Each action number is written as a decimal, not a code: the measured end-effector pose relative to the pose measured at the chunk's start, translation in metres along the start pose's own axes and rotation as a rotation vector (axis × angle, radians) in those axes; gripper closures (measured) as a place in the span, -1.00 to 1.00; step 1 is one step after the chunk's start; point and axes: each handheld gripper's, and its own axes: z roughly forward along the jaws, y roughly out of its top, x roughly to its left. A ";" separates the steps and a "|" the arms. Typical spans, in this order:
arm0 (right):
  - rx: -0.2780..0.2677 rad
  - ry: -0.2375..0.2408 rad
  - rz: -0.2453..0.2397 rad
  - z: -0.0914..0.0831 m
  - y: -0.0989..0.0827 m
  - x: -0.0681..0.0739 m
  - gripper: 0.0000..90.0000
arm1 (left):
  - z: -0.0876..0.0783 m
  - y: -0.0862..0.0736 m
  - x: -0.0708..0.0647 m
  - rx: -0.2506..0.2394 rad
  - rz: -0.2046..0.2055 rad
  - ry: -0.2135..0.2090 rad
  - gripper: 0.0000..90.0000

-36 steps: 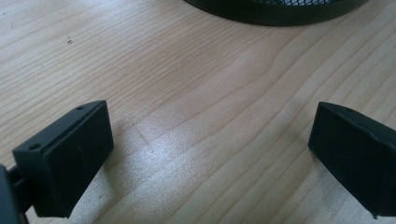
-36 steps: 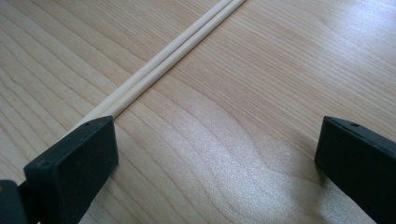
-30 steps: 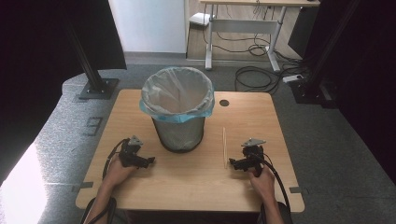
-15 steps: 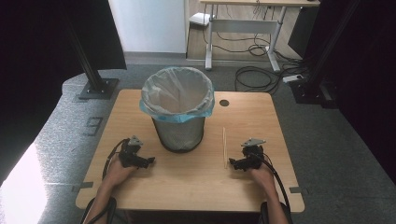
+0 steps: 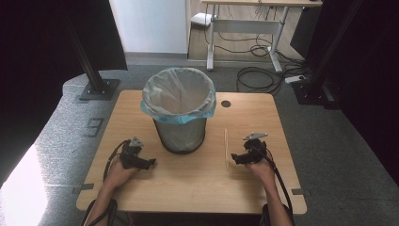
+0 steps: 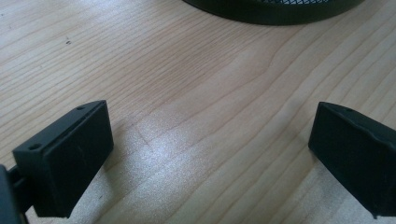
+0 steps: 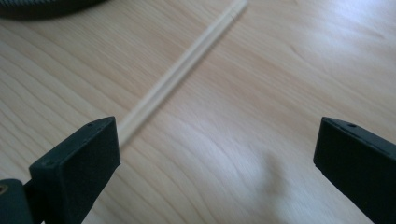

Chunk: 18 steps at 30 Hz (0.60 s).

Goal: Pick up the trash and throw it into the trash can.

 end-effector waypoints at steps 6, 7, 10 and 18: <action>-0.004 0.012 0.018 0.011 0.011 0.006 -0.86 | 0.000 0.000 0.000 0.004 0.004 0.000 -1.00; 0.000 0.022 0.018 0.015 0.014 0.009 -0.70 | 0.000 0.000 0.000 0.004 0.004 -0.001 -1.00; -0.005 0.015 0.014 0.017 0.016 0.012 -0.63 | 0.000 0.000 0.000 0.004 0.004 0.000 -1.00; 0.057 -0.011 -0.015 0.032 0.015 0.017 -0.28 | 0.000 0.000 0.000 0.002 0.002 0.000 -1.00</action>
